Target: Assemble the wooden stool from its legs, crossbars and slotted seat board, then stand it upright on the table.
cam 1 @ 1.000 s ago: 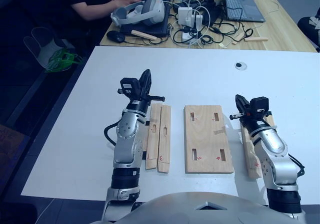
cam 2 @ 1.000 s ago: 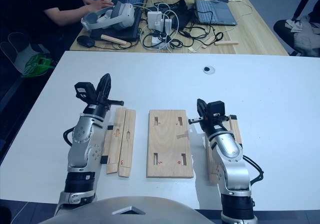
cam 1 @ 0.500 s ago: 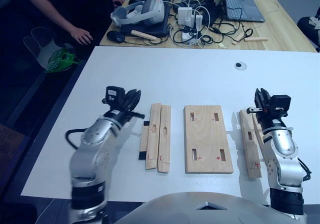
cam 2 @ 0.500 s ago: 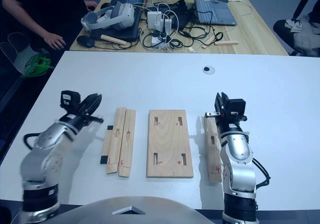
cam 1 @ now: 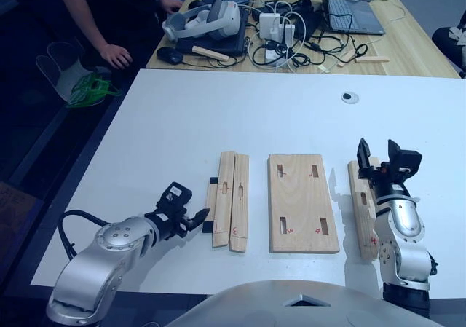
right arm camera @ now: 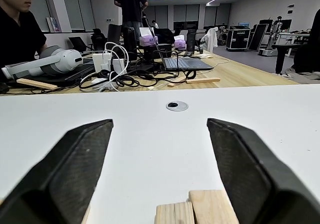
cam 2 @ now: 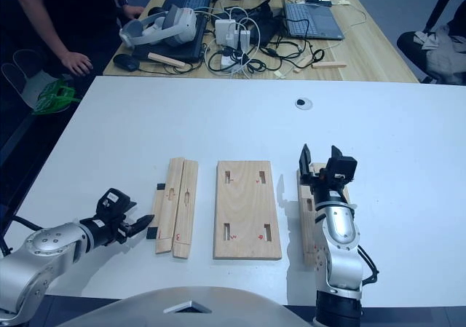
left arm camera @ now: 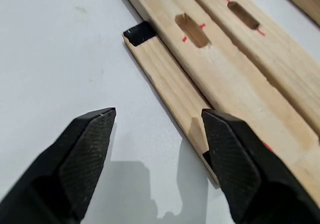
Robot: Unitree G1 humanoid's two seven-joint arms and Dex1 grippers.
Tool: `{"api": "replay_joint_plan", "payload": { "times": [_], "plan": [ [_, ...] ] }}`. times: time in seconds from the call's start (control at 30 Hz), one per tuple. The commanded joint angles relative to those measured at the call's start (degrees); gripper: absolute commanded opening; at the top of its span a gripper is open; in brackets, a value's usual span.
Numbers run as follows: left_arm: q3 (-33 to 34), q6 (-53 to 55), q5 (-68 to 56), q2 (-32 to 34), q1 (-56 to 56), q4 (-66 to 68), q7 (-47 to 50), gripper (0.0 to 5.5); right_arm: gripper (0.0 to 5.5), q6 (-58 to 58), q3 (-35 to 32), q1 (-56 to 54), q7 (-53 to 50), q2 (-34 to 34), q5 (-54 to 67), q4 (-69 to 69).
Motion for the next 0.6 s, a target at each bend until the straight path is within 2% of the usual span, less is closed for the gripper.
{"api": "replay_joint_plan", "payload": {
  "times": [0.03, 0.1, 0.17, 0.27, 0.4, 0.5, 0.6],
  "plan": [
    [-2.15, -1.15, 0.36, 2.12, -0.46, 2.03, -2.87, 3.87, 4.17, 1.47, 0.20, -0.14, -0.40, 0.49, 0.66, -0.96],
    [-3.65, -1.83, 1.24, 2.38, -1.54, 3.37, -3.48, 4.13, 4.47, 1.83, 0.53, -0.30, -0.40, 0.71, 0.78, -1.06],
    [-2.41, -5.23, 2.08, 2.97, 1.63, 4.57, -4.43, 4.43, 4.81, 2.17, 0.59, -0.38, -0.39, 1.05, 1.09, -0.96],
    [-2.85, -8.14, 2.82, 2.16, 2.03, 8.10, -5.28, 4.45, 5.34, 2.54, 0.97, -0.29, -0.71, 1.64, 1.01, -1.13],
    [-5.25, -15.56, 6.31, 1.85, 1.63, 17.66, -6.41, 4.45, 5.38, 3.15, 1.50, -0.25, -1.01, 2.03, 0.85, -1.57],
    [-8.75, -24.03, 10.31, -0.57, -0.48, 31.86, -6.00, 4.45, 5.38, 3.15, 1.33, -0.73, -1.77, 2.35, 0.68, -1.95],
    [-10.17, -27.64, 10.95, -3.01, -2.60, 40.21, -5.41, 4.45, 5.38, 3.04, 0.97, -1.27, -2.33, 2.39, 0.62, -1.99]
  ]
}}
